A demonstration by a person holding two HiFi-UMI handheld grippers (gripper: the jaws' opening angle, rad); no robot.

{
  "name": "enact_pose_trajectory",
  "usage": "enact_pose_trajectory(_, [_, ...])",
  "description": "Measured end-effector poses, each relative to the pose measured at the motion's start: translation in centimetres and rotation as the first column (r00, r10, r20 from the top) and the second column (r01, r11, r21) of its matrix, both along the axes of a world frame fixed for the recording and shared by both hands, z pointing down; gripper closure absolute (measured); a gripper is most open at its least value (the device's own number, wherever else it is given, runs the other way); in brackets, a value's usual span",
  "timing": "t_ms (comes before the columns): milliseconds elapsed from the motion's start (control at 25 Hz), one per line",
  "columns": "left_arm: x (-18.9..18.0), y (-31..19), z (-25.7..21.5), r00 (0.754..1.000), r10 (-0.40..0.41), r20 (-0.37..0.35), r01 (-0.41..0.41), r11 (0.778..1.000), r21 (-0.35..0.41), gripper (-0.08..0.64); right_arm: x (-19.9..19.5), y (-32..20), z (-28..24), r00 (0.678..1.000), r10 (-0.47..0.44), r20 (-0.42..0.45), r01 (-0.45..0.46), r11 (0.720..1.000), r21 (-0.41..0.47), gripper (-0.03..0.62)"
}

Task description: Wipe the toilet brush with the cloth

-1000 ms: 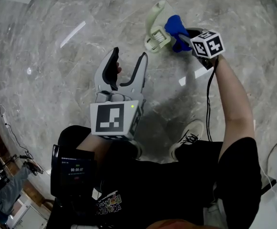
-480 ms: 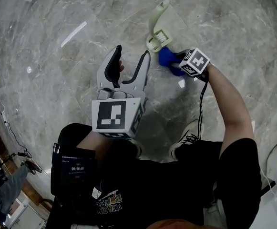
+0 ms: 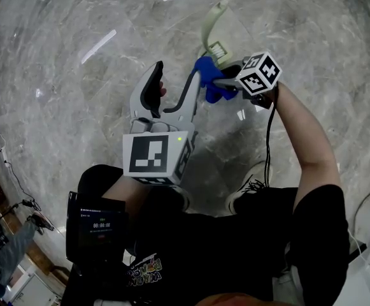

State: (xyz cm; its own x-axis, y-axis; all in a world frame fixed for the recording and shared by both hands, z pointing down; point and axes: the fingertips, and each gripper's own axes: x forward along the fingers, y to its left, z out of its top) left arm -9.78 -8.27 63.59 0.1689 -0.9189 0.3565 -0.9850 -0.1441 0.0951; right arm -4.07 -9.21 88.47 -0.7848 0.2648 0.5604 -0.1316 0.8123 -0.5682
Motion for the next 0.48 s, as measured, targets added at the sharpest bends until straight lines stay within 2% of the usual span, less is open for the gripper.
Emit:
enact_pose_trajectory(160, [0.2,-0.1,-0.3,1.0,0.018,-0.003,-0.018,1.0,0.022,0.29,-0.4,3.9,4.0,0.996,-0.052,-0.077,0.045,0.995,-0.093,0.491])
enact_pose_trajectory(240, [0.3,0.1,-0.2,1.0,0.028,-0.005,-0.027,0.999,0.035,0.29,-1.3,5.6,5.4,0.995,-0.037,-0.089,0.026,0.993,-0.119,0.491])
enact_pose_trajectory(280, [0.2,0.1,-0.1,1.0,0.023,-0.008,-0.022,0.999,0.036,0.29,-2.1,5.7,5.9,0.996,0.008,-0.086,-0.018,0.993,-0.119,0.491])
enact_pose_trajectory(360, [0.1,0.2,0.0,1.0,0.013,-0.012,-0.013,0.999,0.033,0.29,-4.0,4.8,6.3,0.986,0.157,-0.058,-0.163,0.98,-0.112,0.491])
enact_pose_trajectory(400, [0.1,0.3,0.0,1.0,0.013,-0.01,-0.012,0.999,0.031,0.29,-5.1,3.9,6.2,0.969,0.246,-0.038,-0.249,0.961,-0.118,0.491])
enact_pose_trajectory(480, [0.1,0.4,0.0,1.0,0.015,-0.005,-0.015,1.0,0.027,0.29,-7.0,1.8,5.7,0.909,0.418,0.0,-0.413,0.898,-0.15,0.491])
